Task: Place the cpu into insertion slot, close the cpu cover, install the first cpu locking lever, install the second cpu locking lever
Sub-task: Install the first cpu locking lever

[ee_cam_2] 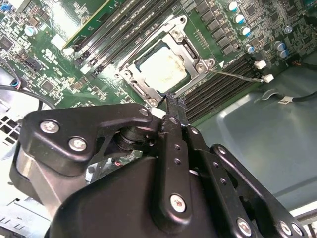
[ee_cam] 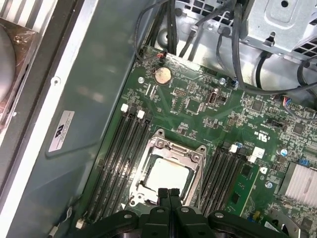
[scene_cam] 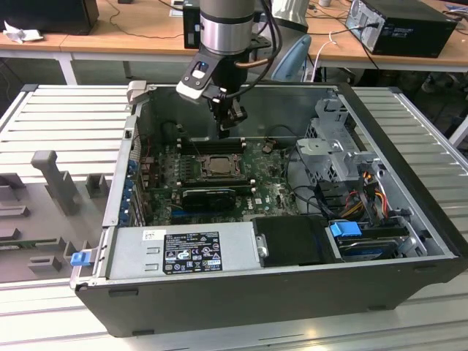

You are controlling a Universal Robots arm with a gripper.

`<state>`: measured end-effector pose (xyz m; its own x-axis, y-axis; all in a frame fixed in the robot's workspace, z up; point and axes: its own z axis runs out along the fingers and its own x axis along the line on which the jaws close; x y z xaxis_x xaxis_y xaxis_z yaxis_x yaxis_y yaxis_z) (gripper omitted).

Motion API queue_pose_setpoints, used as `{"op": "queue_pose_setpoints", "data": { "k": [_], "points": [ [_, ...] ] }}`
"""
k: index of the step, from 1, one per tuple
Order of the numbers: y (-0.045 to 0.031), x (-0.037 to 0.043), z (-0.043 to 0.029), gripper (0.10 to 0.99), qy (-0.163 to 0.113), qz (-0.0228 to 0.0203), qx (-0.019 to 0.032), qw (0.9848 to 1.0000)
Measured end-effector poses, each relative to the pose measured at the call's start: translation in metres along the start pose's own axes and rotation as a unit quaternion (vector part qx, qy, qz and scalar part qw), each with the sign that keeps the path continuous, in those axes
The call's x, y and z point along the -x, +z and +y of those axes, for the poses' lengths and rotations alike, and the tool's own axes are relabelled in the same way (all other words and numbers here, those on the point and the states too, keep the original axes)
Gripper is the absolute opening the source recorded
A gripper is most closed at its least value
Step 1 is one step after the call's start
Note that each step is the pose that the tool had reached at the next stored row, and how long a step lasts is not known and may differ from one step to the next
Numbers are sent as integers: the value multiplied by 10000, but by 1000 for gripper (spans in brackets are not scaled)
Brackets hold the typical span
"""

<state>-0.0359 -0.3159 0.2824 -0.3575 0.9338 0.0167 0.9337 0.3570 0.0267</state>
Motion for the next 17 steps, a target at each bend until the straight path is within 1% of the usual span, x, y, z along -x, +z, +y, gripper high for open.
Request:
{"op": "queue_pose_setpoints", "data": {
  "k": [17],
  "points": [
    [1,0,0,106,-313,9,-5,9995]
  ]
}}
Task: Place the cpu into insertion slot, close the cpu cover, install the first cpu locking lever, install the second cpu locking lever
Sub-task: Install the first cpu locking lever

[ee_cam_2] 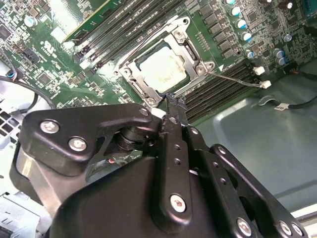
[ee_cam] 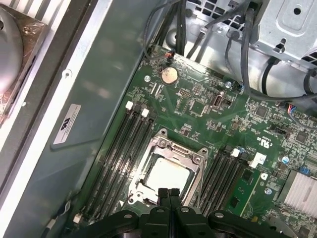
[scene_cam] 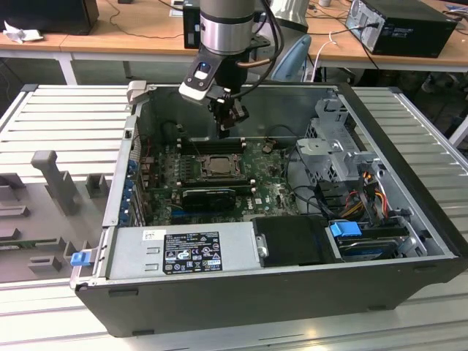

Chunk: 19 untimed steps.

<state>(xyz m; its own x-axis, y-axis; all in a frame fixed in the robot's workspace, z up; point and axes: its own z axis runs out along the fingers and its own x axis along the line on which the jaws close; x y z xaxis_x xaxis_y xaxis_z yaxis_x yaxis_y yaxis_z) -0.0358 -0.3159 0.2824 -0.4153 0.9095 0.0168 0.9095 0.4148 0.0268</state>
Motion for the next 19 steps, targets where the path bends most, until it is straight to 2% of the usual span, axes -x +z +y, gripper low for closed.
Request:
{"op": "queue_pose_setpoints", "data": {
  "k": [3,19],
  "points": [
    [0,0,0,106,-176,5,-3,9998],
    [0,0,0,106,-512,13,-9,9987]
  ]
}}
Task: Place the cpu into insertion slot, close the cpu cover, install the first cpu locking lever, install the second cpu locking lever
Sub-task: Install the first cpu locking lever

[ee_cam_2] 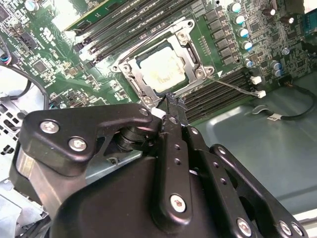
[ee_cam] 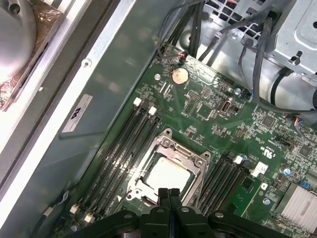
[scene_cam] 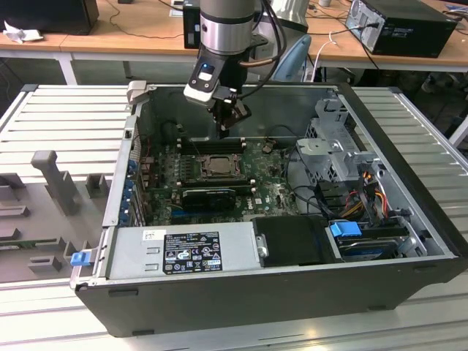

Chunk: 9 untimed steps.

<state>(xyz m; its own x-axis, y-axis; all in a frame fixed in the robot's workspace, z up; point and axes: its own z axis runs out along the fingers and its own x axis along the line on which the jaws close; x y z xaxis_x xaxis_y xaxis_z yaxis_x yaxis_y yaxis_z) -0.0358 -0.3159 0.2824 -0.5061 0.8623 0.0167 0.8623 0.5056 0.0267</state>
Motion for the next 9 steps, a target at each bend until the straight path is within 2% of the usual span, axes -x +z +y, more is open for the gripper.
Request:
{"op": "queue_pose_setpoints", "data": {
  "k": [9],
  "points": [
    [0,0,0,106,-220,6,-3,9998]
  ]
}}
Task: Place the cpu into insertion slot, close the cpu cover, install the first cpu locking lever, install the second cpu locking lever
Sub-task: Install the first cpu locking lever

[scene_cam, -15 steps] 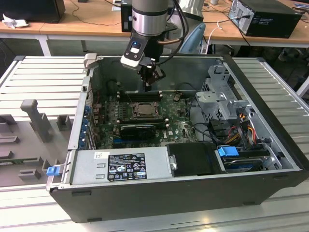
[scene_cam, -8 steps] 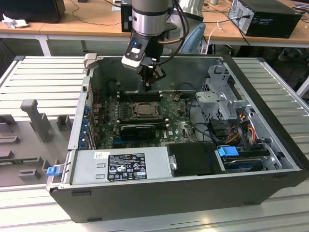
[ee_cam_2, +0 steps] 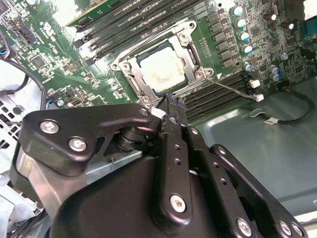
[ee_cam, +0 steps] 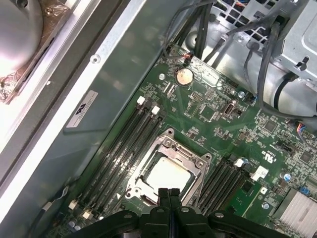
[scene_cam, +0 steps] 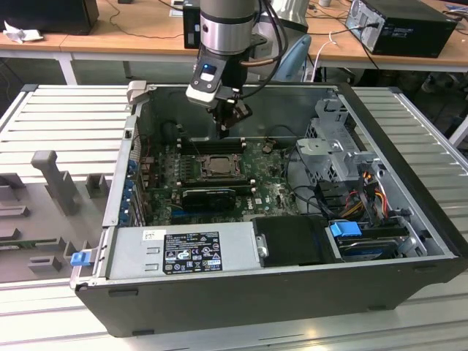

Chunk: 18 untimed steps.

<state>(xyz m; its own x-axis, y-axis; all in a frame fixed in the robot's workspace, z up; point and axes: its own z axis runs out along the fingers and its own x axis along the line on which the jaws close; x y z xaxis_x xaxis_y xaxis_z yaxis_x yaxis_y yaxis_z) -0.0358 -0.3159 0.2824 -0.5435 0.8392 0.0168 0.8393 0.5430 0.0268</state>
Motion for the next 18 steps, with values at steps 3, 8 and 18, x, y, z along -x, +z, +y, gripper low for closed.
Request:
{"op": "queue_pose_setpoints", "data": {
  "k": [3,8,18],
  "points": [
    [0,0,0,106,-67,2,-1,10000],
    [0,0,0,106,-240,6,-4,9997],
    [0,0,0,106,-591,16,-10,9983]
  ]
}}
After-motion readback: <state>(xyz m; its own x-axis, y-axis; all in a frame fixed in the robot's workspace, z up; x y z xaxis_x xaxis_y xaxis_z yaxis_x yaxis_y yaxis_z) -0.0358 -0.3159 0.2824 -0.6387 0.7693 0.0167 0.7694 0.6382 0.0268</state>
